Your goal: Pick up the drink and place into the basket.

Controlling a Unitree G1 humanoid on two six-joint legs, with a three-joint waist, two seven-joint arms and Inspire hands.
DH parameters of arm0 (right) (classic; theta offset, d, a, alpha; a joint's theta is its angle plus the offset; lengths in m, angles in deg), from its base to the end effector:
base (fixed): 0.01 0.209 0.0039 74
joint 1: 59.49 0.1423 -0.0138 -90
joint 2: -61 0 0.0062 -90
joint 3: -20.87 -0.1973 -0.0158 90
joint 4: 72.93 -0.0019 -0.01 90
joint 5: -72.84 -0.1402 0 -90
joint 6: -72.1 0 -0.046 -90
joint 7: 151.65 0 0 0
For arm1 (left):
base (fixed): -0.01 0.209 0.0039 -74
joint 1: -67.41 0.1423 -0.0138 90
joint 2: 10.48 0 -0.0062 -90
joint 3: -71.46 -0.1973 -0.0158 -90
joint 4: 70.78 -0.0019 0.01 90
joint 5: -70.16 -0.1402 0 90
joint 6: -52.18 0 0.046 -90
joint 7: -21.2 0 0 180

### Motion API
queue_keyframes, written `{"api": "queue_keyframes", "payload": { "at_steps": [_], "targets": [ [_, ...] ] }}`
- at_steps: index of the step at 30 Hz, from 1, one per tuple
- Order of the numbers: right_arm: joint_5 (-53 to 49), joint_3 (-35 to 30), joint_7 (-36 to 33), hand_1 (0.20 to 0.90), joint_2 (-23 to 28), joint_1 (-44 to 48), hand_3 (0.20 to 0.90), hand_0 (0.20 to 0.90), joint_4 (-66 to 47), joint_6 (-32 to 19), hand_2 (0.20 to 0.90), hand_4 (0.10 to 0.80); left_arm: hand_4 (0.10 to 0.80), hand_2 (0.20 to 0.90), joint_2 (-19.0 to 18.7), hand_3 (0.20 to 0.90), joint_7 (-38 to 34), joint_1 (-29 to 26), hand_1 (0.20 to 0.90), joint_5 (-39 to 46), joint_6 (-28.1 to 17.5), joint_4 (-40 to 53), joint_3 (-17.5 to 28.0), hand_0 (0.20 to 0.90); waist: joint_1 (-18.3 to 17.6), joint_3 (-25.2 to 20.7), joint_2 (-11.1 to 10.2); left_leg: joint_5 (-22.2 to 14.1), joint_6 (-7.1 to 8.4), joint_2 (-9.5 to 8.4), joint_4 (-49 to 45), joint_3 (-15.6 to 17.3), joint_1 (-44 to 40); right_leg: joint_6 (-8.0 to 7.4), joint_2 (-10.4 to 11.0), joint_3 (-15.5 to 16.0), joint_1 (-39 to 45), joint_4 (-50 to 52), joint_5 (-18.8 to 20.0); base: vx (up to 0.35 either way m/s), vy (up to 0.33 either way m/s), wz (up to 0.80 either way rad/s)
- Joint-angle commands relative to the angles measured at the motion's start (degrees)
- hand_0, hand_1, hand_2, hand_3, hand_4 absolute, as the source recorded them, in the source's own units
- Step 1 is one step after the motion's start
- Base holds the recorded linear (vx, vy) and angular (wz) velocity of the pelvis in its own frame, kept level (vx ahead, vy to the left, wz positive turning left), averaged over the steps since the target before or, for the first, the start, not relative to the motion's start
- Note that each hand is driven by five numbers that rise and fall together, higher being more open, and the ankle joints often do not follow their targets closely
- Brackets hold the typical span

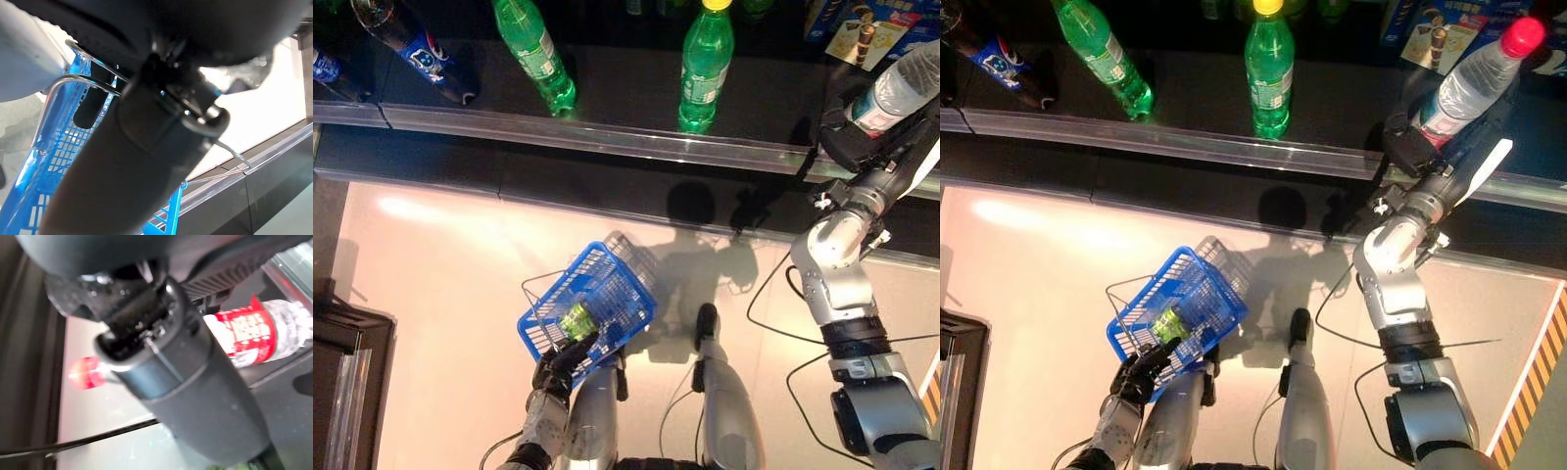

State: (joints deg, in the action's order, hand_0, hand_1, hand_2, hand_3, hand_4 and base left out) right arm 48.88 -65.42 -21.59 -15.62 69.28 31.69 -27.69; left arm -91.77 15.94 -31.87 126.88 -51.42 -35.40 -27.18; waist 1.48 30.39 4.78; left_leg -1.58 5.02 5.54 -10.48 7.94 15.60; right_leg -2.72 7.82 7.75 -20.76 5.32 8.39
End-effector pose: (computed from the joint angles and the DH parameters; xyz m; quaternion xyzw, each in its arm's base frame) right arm 0.3148 -0.2115 0.1901 0.0771 -0.2757 -0.3570 0.8892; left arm 0.1803 0.1775 -0.0896 -0.3115 0.2769 0.2207 0.8818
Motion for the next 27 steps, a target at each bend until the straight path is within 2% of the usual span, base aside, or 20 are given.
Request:
{"api": "queue_keyframes", "payload": {
  "at_steps": [1,6,7,8,9,20,27],
  "targets": [
    [0.37,-2.44,-0.32,0.9,5.18,6.51,0.9,0.9,-5.15,-2.79,0.9,0.8,0.1,0.3,-5.45,0.2,1.18,3.47,0.3,0.39,-3.64,4.17,-0.54,0.3,0.33,-0.97,-0.22,2.6,-1.46,-0.58,-5.68,-3.95,5.31,0.08,2.28,2.08,1.27,9.88,-9.23,0.0,0.0,0.0],
    [-0.23,-2.37,-0.83,0.9,6.29,9.97,0.9,0.9,-3.26,-2.47,0.9,0.8,0.1,0.3,-5.68,0.2,0.81,3.35,0.3,0.53,-3.34,4.99,-0.97,0.3,0.8,-0.6,0.18,2.54,-1.67,-1.0,-5.83,-4.2,6.03,0.17,2.34,2.22,0.16,10.64,-9.44,0.014,0.001,0.02],
    [-0.15,-2.27,-1.09,0.578,6.64,10.76,0.524,0.578,-3.03,-2.3,0.578,0.424,0.1,0.3,-5.73,0.2,1.04,3.48,0.3,0.69,-3.31,5.04,-1.02,0.3,0.89,-0.6,0.33,2.5,-1.69,-1.13,-5.98,-4.26,6.25,0.22,2.35,2.2,-0.09,10.81,-9.51,0.012,0.015,0.04],
    [0.25,-2.2,-1.51,0.516,6.86,11.33,0.453,0.516,-3.12,-1.92,0.516,0.353,0.1,0.3,-5.74,0.2,1.09,3.54,0.3,0.85,-3.25,5.17,-1.09,0.3,0.94,-0.6,0.47,2.41,-1.72,-1.18,-6.14,-4.24,6.42,0.26,2.39,2.22,-0.31,11.05,-9.64,0.0,0.0,0.0],
    [0.58,-2.31,-1.53,0.3,7.17,11.68,0.2,0.3,-2.95,-1.9,0.3,0.1,0.1,0.3,-5.76,0.2,1.11,3.59,0.3,0.98,-3.14,5.28,-1.13,0.3,0.96,-0.6,0.56,2.29,-1.78,-1.24,-6.4,-4.17,6.6,0.3,2.49,2.25,-0.57,11.41,-9.78,0.0,0.0,0.0],
    [-0.91,-4.17,-0.73,0.3,9.17,10.32,0.2,0.3,-2.33,-3.1,0.3,0.1,0.1,0.3,-5.77,0.2,2.3,4.44,0.3,1.12,-2.67,5.65,-0.65,0.3,0.72,-0.6,0.88,0.48,-2.16,-1.69,-11.01,-3.93,7.68,1.14,3.12,2.02,-1.82,16.07,-11.83,-0.009,0.011,0.01],
    [-1.0,-7.13,-0.37,0.3,11.13,6.23,0.2,0.3,-2.01,-4.47,0.3,0.1,0.1,0.3,-6.24,0.2,3.53,5.97,0.3,1.06,-3.19,5.3,1.75,0.3,0.47,-1.65,0.66,-0.73,-1.98,-1.33,-16.75,-3.91,6.72,2.28,3.93,1.99,-0.68,22.51,-15.32,-0.01,0.029,0.06]
  ]
}}
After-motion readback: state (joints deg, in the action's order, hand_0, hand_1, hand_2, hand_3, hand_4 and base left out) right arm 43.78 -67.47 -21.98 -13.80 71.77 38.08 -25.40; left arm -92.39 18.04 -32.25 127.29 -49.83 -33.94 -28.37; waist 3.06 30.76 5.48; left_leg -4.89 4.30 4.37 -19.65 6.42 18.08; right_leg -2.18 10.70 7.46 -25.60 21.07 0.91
